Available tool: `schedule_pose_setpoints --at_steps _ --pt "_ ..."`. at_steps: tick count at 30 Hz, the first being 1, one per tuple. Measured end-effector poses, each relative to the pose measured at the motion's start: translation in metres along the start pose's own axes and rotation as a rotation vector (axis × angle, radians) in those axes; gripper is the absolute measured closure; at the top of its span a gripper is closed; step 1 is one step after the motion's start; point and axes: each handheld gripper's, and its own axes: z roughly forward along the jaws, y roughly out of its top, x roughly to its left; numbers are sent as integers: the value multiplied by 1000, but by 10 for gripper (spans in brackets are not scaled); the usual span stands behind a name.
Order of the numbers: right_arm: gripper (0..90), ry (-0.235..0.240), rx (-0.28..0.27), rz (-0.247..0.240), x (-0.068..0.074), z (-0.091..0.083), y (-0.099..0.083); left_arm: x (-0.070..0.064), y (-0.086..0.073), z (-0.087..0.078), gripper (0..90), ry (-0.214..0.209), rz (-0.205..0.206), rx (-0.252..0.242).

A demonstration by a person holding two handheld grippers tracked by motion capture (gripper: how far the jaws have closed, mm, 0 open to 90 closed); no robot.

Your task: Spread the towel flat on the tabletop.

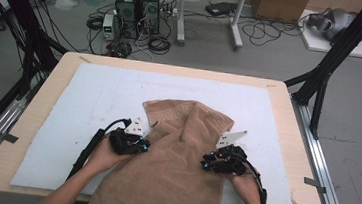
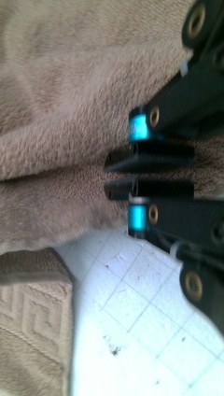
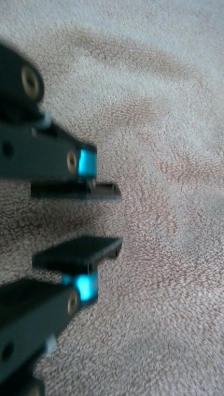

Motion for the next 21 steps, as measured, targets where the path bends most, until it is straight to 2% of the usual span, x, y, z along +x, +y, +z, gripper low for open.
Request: schedule_pose_setpoints --at_steps 1,3,6,9,11,13,18,19,21 --pt "825 21 1 4 -1 1 0 0 -1 -2 873 8 -4 4" --pt "835 12 7 -10 2 1 2 0 -6 -10 876 22 -6 7" --pt "851 23 12 -32 9 3 5 0 -20 -27 876 60 -10 15" --pt "878 29 13 -53 15 5 8 1 -37 -43 876 79 -40 -2" --pt "890 58 11 -72 23 6 11 0 -51 -54 876 90 -58 -9" --pt "893 68 28 -107 31 9 13 -2 -62 -63 877 81 -88 -29" --pt "893 95 63 -137 45 12 12 -15 -76 -75 877 73 -91 -43" --pt "878 92 61 -143 46 10 11 -17 -78 -77 876 61 -87 -42" --pt "792 98 32 -123 45 4 10 -19 -80 -80 875 48 -81 -45"
